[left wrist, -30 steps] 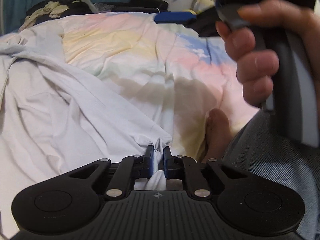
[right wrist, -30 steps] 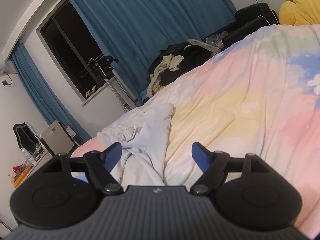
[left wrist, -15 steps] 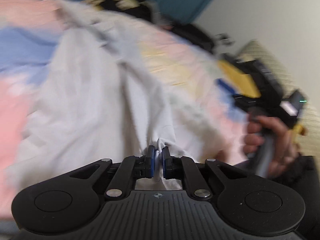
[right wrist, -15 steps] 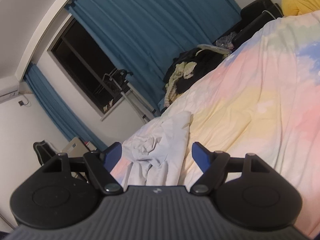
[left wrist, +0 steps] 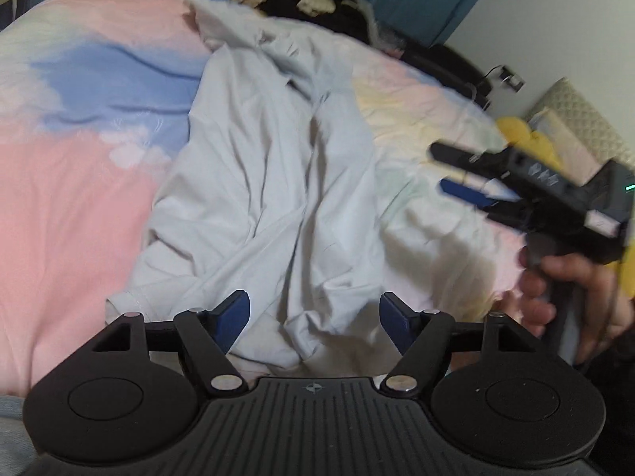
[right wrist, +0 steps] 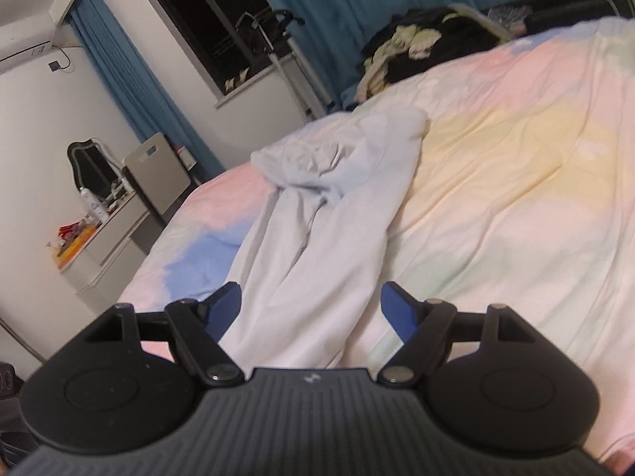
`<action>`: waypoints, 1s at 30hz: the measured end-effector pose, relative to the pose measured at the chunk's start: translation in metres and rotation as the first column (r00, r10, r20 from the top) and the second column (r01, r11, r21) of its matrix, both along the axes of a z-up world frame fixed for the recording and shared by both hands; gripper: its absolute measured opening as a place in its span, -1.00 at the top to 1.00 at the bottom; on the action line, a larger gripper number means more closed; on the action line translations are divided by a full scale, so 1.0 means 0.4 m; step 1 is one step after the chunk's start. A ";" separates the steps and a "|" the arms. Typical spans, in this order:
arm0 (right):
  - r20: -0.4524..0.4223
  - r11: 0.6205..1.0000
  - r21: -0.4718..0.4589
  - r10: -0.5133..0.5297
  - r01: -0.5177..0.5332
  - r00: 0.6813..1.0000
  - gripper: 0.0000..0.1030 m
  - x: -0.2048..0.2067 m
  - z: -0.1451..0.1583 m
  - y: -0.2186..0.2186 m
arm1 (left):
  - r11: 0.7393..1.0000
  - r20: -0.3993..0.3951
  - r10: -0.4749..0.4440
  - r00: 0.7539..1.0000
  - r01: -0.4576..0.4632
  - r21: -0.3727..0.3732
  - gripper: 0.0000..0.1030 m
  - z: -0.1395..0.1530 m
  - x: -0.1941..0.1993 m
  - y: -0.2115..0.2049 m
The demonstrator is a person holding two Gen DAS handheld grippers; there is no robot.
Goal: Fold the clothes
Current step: 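Grasp the shirt hem with both grippers and fold it toward the collar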
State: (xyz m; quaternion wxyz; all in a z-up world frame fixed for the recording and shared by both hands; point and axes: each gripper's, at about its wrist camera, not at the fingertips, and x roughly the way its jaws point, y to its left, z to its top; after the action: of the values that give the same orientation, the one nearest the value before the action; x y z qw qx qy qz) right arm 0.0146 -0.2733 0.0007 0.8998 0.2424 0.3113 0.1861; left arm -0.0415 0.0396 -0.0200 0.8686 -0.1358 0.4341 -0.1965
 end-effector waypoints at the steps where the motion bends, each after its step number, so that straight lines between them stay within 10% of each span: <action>1: -0.015 1.000 0.008 0.010 -0.010 1.000 -0.52 0.002 -0.005 0.003 | 1.000 0.004 0.009 1.000 -0.009 -0.021 -0.52 0.011 -0.002 0.018; 8: -0.154 0.993 0.029 0.116 -0.113 0.981 -0.52 0.016 -0.059 0.049 | 0.987 0.012 0.161 0.987 -0.161 0.017 -0.55 0.035 0.062 0.150; 11: -0.247 0.982 -0.009 0.180 -0.188 0.952 -0.52 0.018 -0.080 0.087 | 0.978 -0.114 0.205 0.972 -0.201 0.048 -0.50 -0.018 0.117 0.178; 23: -0.558 0.867 -0.142 0.327 -0.477 0.762 -0.50 -0.049 -0.123 0.228 | 0.968 -0.235 -0.050 0.971 0.105 0.228 -0.30 -0.102 0.135 0.057; 28: -0.531 0.848 -0.138 0.373 -0.512 0.761 0.63 -0.079 -0.089 0.241 | 0.989 -0.230 -0.037 0.972 0.068 0.129 0.74 -0.068 0.102 0.114; 30: -0.494 0.855 -0.132 0.383 -0.502 0.781 0.79 -0.097 -0.056 0.228 | 0.998 -0.200 -0.031 0.979 0.041 0.046 0.82 -0.031 0.078 0.145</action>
State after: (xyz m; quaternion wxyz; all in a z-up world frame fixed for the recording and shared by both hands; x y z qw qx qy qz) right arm -0.0244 -0.1821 -0.0217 0.7561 0.0799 0.5810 0.2905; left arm -0.0103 0.0976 -0.0325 0.8203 -0.1253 0.5259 -0.1867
